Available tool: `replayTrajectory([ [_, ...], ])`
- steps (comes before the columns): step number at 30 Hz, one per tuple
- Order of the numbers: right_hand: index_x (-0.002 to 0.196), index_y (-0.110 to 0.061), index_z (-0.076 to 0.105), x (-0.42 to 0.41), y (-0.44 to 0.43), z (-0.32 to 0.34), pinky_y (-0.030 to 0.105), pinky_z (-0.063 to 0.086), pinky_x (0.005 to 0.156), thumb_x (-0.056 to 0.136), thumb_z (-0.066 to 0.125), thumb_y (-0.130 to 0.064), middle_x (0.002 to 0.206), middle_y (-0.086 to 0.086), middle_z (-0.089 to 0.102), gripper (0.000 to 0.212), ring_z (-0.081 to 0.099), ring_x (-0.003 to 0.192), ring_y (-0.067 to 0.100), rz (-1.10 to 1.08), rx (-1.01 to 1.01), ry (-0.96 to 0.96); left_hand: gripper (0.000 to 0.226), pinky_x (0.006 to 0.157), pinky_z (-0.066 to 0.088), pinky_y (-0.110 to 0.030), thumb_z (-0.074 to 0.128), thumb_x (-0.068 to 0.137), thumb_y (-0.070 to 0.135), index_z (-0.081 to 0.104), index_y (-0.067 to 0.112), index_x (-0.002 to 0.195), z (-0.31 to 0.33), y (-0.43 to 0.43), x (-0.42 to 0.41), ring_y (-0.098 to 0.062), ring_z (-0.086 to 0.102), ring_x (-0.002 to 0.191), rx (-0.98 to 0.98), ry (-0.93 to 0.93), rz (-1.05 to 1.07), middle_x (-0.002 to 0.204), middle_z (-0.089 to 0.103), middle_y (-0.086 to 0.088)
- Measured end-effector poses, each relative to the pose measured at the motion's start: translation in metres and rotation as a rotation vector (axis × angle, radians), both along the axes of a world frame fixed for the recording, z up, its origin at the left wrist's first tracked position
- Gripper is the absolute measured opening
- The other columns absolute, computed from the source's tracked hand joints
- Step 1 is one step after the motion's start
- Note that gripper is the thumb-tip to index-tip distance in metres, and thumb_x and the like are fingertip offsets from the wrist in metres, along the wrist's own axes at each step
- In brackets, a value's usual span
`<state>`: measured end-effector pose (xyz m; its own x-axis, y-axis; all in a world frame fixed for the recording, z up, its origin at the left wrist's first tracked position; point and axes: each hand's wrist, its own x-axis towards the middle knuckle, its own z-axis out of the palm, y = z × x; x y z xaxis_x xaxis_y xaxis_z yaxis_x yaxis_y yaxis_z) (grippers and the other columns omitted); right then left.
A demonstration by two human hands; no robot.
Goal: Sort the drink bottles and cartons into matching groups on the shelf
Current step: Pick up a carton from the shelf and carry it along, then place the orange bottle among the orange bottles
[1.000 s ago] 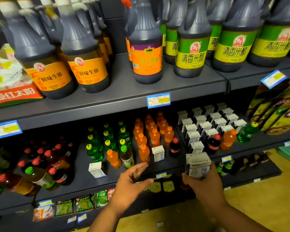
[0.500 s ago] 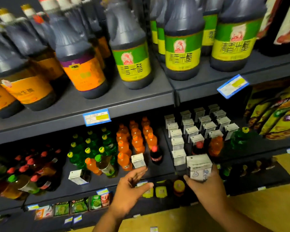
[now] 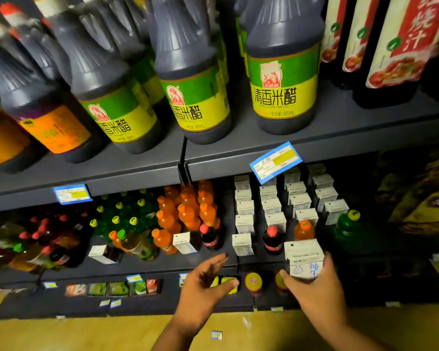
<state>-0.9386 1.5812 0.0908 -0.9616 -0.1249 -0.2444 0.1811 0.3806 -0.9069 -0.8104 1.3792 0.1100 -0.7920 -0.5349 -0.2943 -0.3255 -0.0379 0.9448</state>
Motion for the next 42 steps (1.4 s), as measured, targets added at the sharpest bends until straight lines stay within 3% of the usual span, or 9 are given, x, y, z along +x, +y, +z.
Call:
replayTrajectory([
  [4, 0.114, -0.024, 0.052, -0.001, 0.000, -0.003, 0.031, 0.049, 0.079, 0.060, 0.094, -0.020, 0.101, -0.006, 0.066, 0.068, 0.062, 0.093, 0.015, 0.028, 0.017, 0.002, 0.060, 0.091, 0.049, -0.010, 0.084, 0.072, 0.000, 0.066, 0.018, 0.127, -0.003, -0.001, -0.007, 0.002, 0.058, 0.126, 0.001, 0.018, -0.019, 0.128, 0.069, 0.014],
  [14, 0.114, -0.031, 0.048, -0.003, -0.010, 0.005, 0.036, 0.053, 0.084, 0.060, 0.094, -0.023, 0.102, -0.006, 0.066, 0.071, 0.063, 0.097, 0.019, 0.026, 0.049, -0.003, 0.059, 0.092, 0.050, -0.014, 0.085, 0.074, 0.001, 0.066, 0.024, 0.124, -0.005, -0.007, -0.013, 0.003, 0.057, 0.126, 0.023, 0.033, -0.040, 0.125, 0.069, 0.019],
  [18, 0.119, -0.025, 0.049, -0.003, -0.008, 0.008, 0.032, 0.051, 0.078, 0.061, 0.094, -0.024, 0.102, -0.006, 0.065, 0.073, 0.063, 0.096, 0.019, -0.001, 0.073, 0.013, 0.060, 0.105, 0.049, -0.024, 0.086, 0.073, 0.002, 0.066, 0.021, 0.126, -0.013, -0.009, -0.018, 0.002, 0.057, 0.126, 0.015, 0.030, -0.081, 0.125, 0.070, 0.017],
  [22, 0.128, -0.023, 0.049, -0.011, 0.007, 0.002, 0.043, 0.056, 0.089, 0.061, 0.094, -0.026, 0.112, 0.000, 0.068, 0.080, 0.064, 0.106, 0.025, -0.069, 0.099, 0.034, 0.056, 0.098, 0.051, -0.019, 0.086, 0.072, -0.002, 0.067, 0.020, 0.121, -0.032, 0.006, -0.032, -0.002, 0.061, 0.124, 0.029, 0.009, -0.142, 0.121, 0.072, 0.016],
  [26, 0.130, -0.023, 0.048, -0.026, 0.035, -0.005, 0.036, 0.051, 0.090, 0.062, 0.093, -0.022, 0.116, 0.002, 0.066, 0.082, 0.063, 0.109, 0.025, -0.156, 0.058, 0.049, 0.067, 0.105, 0.051, -0.034, 0.095, 0.057, 0.032, 0.069, 0.024, 0.118, -0.046, 0.041, -0.052, -0.005, 0.063, 0.122, 0.033, 0.015, -0.164, 0.120, 0.073, 0.014],
  [28, 0.130, -0.022, 0.048, -0.035, 0.052, -0.010, 0.038, 0.051, 0.094, 0.062, 0.093, -0.018, 0.117, 0.002, 0.066, 0.082, 0.062, 0.110, 0.024, -0.174, 0.034, 0.031, 0.066, 0.106, 0.051, -0.035, 0.094, 0.062, 0.025, 0.068, 0.017, 0.122, -0.051, 0.061, -0.062, -0.003, 0.063, 0.121, 0.030, 0.002, -0.166, 0.121, 0.073, 0.012],
  [31, 0.128, -0.024, 0.049, -0.052, 0.075, -0.017, 0.040, 0.051, 0.095, 0.062, 0.093, -0.015, 0.112, -0.001, 0.067, 0.080, 0.064, 0.108, 0.023, -0.150, 0.000, 0.005, 0.057, 0.108, 0.048, -0.026, 0.085, 0.073, -0.002, 0.065, 0.008, 0.126, -0.054, 0.089, -0.081, 0.001, 0.063, 0.119, 0.019, -0.014, -0.161, 0.121, 0.072, 0.010],
  [38, 0.128, -0.018, 0.050, -0.095, 0.112, -0.037, 0.036, 0.047, 0.094, 0.060, 0.094, -0.011, 0.111, 0.002, 0.066, 0.081, 0.063, 0.104, 0.022, -0.117, -0.052, -0.092, 0.057, 0.095, 0.050, -0.012, 0.084, 0.074, -0.002, 0.063, 0.032, 0.114, -0.073, 0.145, -0.146, 0.019, 0.060, 0.105, -0.059, 0.002, 0.000, 0.105, 0.069, 0.038],
  [42, 0.128, -0.011, 0.049, -0.109, 0.121, -0.056, 0.037, 0.047, 0.095, 0.057, 0.092, 0.000, 0.112, 0.006, 0.064, 0.083, 0.061, 0.104, 0.025, -0.126, -0.130, -0.151, 0.064, 0.094, 0.046, -0.007, 0.085, 0.075, 0.003, 0.058, 0.041, 0.119, -0.099, 0.151, -0.180, 0.017, 0.057, 0.113, -0.086, 0.002, 0.122, 0.114, 0.064, 0.039],
])
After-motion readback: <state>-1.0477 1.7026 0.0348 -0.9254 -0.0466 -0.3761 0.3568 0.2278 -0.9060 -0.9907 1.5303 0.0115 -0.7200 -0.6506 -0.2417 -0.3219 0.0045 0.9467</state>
